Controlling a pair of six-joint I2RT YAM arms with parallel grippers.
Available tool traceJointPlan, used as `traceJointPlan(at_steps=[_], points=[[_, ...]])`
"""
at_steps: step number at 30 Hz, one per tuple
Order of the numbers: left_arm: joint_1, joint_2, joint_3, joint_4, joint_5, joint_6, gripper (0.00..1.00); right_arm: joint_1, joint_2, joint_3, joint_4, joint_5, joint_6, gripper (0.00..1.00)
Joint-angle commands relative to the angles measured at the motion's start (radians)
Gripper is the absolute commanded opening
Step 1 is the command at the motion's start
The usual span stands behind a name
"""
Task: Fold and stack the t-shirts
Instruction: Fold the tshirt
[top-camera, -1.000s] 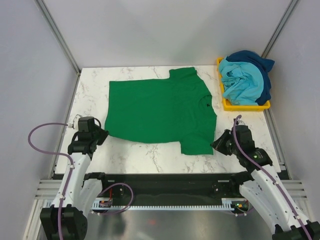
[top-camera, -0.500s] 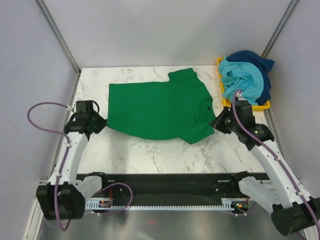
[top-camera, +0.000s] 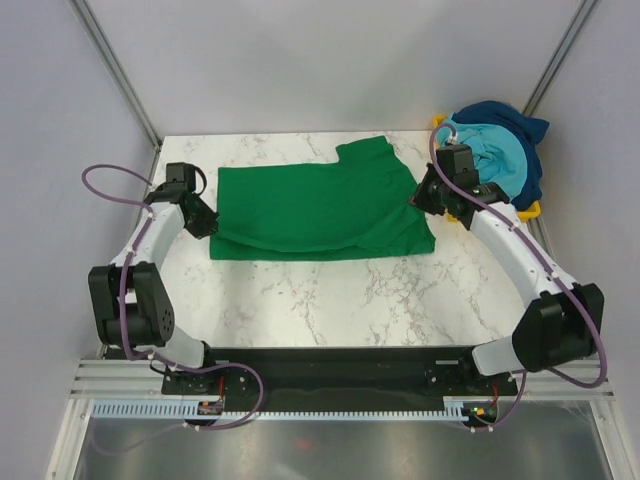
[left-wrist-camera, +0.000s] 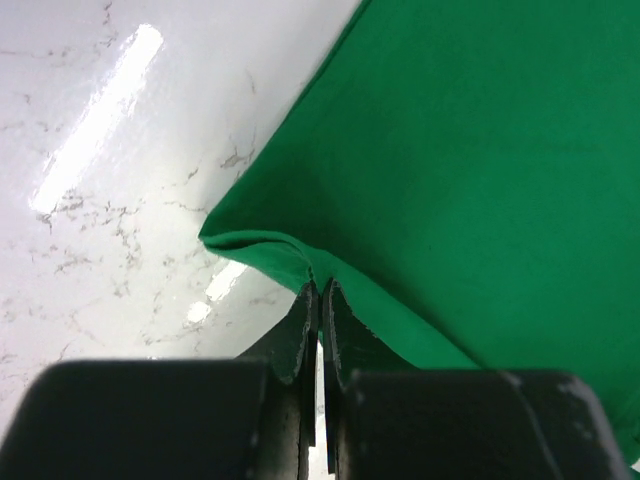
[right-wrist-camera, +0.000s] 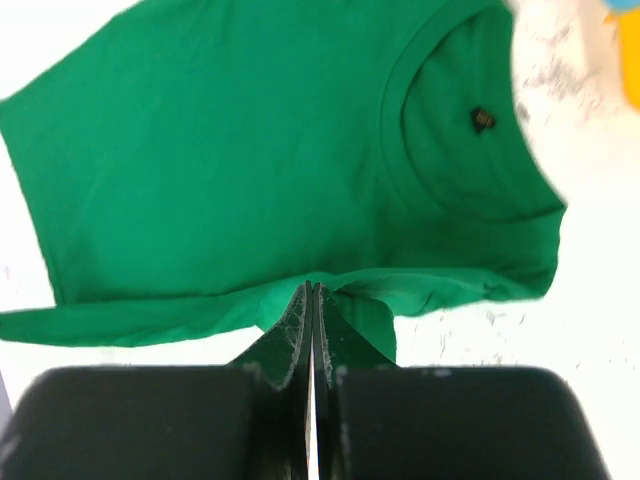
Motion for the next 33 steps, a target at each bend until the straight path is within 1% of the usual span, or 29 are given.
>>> traceJointPlan(at_steps=[1,5,7,8,14,16,17,18,19,20,21,22,23,24,25,26,27,28,29,30,31,32,33], points=[[0.014,0.081,0.072,0.004,-0.001,0.043,0.02,-0.043,0.075,0.087,0.060,0.019,-0.029,0.00],[0.030,0.157,0.114,0.007,0.020,0.040,0.02,-0.083,0.173,0.163,0.083,-0.001,-0.041,0.00],[0.033,0.197,0.150,0.006,0.053,0.046,0.02,-0.105,0.229,0.190,0.091,0.001,-0.049,0.00],[0.033,0.236,0.175,0.006,0.063,0.050,0.02,-0.113,0.249,0.218,0.096,-0.036,-0.059,0.00],[0.043,0.340,0.264,0.000,0.111,0.055,0.02,-0.149,0.423,0.350,0.094,-0.075,-0.076,0.00],[0.050,0.394,0.294,-0.017,0.123,0.057,0.06,-0.169,0.505,0.393,0.094,-0.072,-0.069,0.00],[0.056,0.414,0.339,-0.023,0.148,0.057,0.15,-0.177,0.537,0.456,0.094,-0.076,-0.067,0.01],[0.063,0.461,0.366,-0.046,0.163,0.057,0.21,-0.185,0.609,0.495,0.094,-0.111,-0.067,0.15],[0.072,0.480,0.423,-0.055,0.180,0.060,0.29,-0.205,0.647,0.589,0.091,-0.134,-0.067,0.23],[0.076,0.497,0.449,-0.068,0.223,0.066,0.43,-0.214,0.684,0.640,0.079,-0.169,-0.073,0.34],[0.078,0.506,0.471,-0.075,0.240,0.072,0.47,-0.220,0.738,0.688,0.073,-0.224,-0.090,0.56],[0.078,0.500,0.498,-0.088,0.249,0.080,0.51,-0.226,0.755,0.770,0.053,-0.225,-0.101,0.66],[0.078,0.485,0.499,-0.088,0.246,0.095,0.56,-0.229,0.761,0.798,0.001,-0.214,-0.115,0.71],[0.076,0.462,0.490,-0.089,0.231,0.098,0.58,-0.229,0.737,0.802,-0.007,-0.184,-0.128,0.78],[0.076,0.402,0.474,-0.088,0.209,0.098,0.61,-0.229,0.708,0.752,-0.007,-0.170,-0.145,0.81],[0.078,0.374,0.427,-0.086,0.164,0.098,0.65,-0.229,0.671,0.707,0.004,-0.158,-0.145,0.83],[0.076,0.339,0.396,-0.082,0.148,0.095,0.66,-0.229,0.587,0.652,0.017,-0.145,-0.144,0.85],[0.078,0.276,0.315,-0.054,0.142,0.089,0.66,-0.229,0.544,0.524,0.037,-0.136,-0.138,0.86],[0.078,0.238,0.266,-0.033,0.145,0.072,0.66,-0.229,0.498,0.454,0.063,-0.125,-0.127,0.86],[0.078,0.206,0.217,-0.010,0.149,0.061,0.66,-0.228,0.409,0.379,0.083,-0.125,-0.119,0.86],[0.078,0.175,0.118,0.015,0.157,0.051,0.66,-0.228,0.367,0.233,0.106,-0.134,-0.112,0.86],[0.078,0.111,0.068,0.071,0.160,0.022,0.66,-0.229,0.329,0.161,0.141,-0.136,-0.095,0.86],[0.078,0.083,0.021,0.099,0.165,0.011,0.66,-0.228,0.265,0.095,0.157,-0.144,-0.090,0.86]])
